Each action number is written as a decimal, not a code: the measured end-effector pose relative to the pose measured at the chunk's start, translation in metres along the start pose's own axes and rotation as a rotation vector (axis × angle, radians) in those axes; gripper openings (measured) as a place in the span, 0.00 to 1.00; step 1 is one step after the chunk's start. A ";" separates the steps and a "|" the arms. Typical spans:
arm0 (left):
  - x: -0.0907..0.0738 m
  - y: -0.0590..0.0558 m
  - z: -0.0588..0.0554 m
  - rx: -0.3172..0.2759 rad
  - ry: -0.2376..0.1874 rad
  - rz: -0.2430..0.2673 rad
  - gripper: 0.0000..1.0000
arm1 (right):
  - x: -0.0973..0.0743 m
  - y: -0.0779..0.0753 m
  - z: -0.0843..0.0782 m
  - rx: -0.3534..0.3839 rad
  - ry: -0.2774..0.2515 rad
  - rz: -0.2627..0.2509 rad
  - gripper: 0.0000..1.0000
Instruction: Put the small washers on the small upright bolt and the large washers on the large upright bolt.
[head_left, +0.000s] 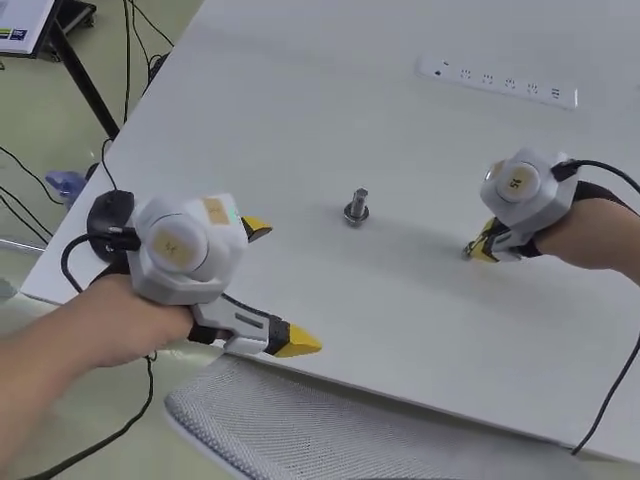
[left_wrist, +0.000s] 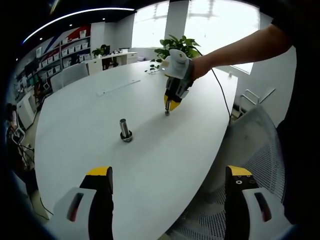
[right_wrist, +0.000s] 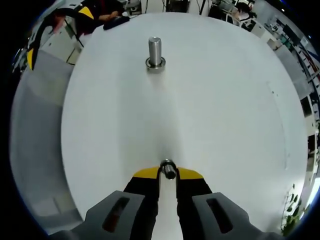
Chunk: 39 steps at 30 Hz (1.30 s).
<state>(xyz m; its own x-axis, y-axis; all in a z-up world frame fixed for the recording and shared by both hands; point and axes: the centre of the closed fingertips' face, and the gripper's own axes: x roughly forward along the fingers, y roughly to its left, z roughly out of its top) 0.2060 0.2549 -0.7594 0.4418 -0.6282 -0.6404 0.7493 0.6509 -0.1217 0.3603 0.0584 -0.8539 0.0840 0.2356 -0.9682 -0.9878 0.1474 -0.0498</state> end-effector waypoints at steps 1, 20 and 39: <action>0.000 0.000 -0.001 -0.003 0.001 0.000 0.93 | 0.001 0.000 0.000 -0.001 0.000 0.000 0.13; -0.002 0.003 -0.005 -0.011 0.005 -0.009 0.91 | 0.005 0.002 0.001 -0.017 0.021 0.004 0.13; -0.005 0.001 -0.008 -0.005 0.014 -0.011 0.89 | 0.003 0.003 0.005 0.010 0.008 0.005 0.18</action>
<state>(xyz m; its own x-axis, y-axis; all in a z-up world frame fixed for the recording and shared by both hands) 0.2011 0.2620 -0.7621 0.4262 -0.6297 -0.6495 0.7518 0.6459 -0.1329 0.3583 0.0649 -0.8560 0.0782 0.2291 -0.9703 -0.9868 0.1560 -0.0427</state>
